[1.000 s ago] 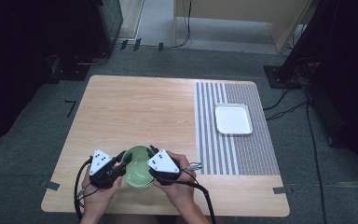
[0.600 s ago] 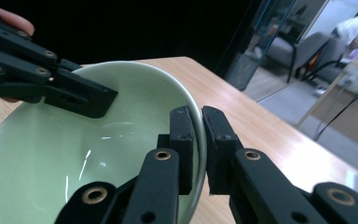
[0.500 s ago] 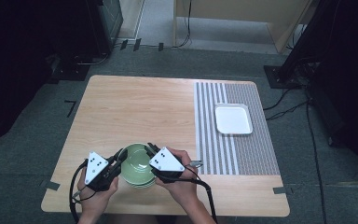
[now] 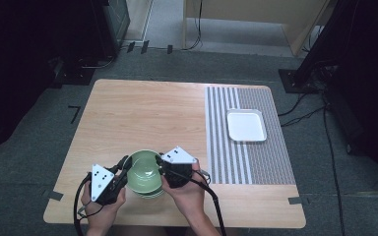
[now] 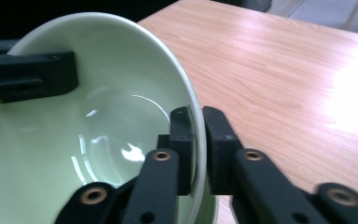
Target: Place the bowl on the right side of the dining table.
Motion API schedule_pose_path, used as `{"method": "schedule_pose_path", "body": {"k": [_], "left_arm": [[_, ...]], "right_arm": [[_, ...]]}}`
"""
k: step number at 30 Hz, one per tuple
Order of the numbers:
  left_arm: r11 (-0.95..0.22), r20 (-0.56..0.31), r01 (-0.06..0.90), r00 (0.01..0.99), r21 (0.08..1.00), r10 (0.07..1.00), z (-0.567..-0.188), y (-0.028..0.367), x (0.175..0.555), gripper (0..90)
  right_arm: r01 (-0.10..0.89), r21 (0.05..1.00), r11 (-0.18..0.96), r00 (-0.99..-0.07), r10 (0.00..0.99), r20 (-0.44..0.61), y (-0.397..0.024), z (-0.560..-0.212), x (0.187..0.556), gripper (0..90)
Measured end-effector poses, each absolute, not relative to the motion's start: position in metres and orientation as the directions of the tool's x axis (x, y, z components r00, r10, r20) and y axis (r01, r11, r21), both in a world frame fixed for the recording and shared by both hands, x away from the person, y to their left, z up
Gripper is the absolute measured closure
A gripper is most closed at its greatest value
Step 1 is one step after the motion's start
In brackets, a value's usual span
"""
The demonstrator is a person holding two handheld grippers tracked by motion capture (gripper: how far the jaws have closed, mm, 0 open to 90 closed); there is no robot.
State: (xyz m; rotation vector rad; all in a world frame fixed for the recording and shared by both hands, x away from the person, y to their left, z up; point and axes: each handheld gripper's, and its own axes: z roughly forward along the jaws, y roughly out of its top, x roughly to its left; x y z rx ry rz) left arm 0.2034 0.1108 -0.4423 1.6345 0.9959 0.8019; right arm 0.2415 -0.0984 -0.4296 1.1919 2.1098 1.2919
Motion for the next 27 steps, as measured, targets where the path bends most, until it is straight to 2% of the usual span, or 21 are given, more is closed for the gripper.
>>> {"method": "schedule_pose_path", "body": {"k": [3,7,8,10,12,14,15,20,23,27], "left_arm": [[-0.129,0.017,0.222,0.448,0.966,0.894,-0.440,0.114,0.204,81.6],[-0.071,-0.045,0.231,0.461,0.970,0.886,-0.437,0.117,0.206,79.3],[-0.066,-0.049,0.229,0.463,0.971,0.885,-0.436,0.118,0.206,76.4],[-0.041,-0.072,0.228,0.467,0.973,0.881,-0.434,0.121,0.205,64.9],[0.027,-0.153,0.257,0.484,0.966,0.862,-0.428,0.127,0.207,50.3],[0.062,-0.180,0.255,0.470,0.965,0.864,-0.422,0.130,0.206,34.5],[0.076,-0.189,0.249,0.473,0.966,0.861,-0.420,0.132,0.205,30.5],[0.066,-0.164,0.198,0.536,0.978,0.828,-0.412,0.143,0.201,18.1],[0.084,-0.184,0.219,0.493,0.972,0.850,-0.413,0.151,0.204,17.1],[0.103,-0.208,0.252,0.434,0.962,0.877,-0.419,0.169,0.212,11.1]], "right_arm": [[0.434,0.875,0.214,-0.558,0.827,0.074,-0.097,-0.432,0.240,85.5],[0.394,0.898,0.193,-0.555,0.830,0.065,-0.098,-0.429,0.236,85.4],[0.387,0.902,0.191,-0.553,0.831,0.062,-0.098,-0.428,0.236,85.4],[0.364,0.913,0.183,-0.543,0.838,0.049,-0.100,-0.426,0.235,85.4],[0.351,0.921,0.168,-0.539,0.841,0.052,-0.104,-0.423,0.235,85.3],[0.344,0.926,0.157,-0.538,0.841,0.058,-0.108,-0.419,0.236,85.2],[0.342,0.927,0.153,-0.541,0.839,0.061,-0.111,-0.418,0.236,85.1],[0.315,0.939,0.136,-0.528,0.847,0.054,-0.121,-0.409,0.236,84.8],[0.305,0.945,0.120,-0.515,0.855,0.058,-0.128,-0.404,0.236,84.8],[0.300,0.949,0.102,-0.490,0.869,0.061,-0.140,-0.398,0.239,84.6]]}}
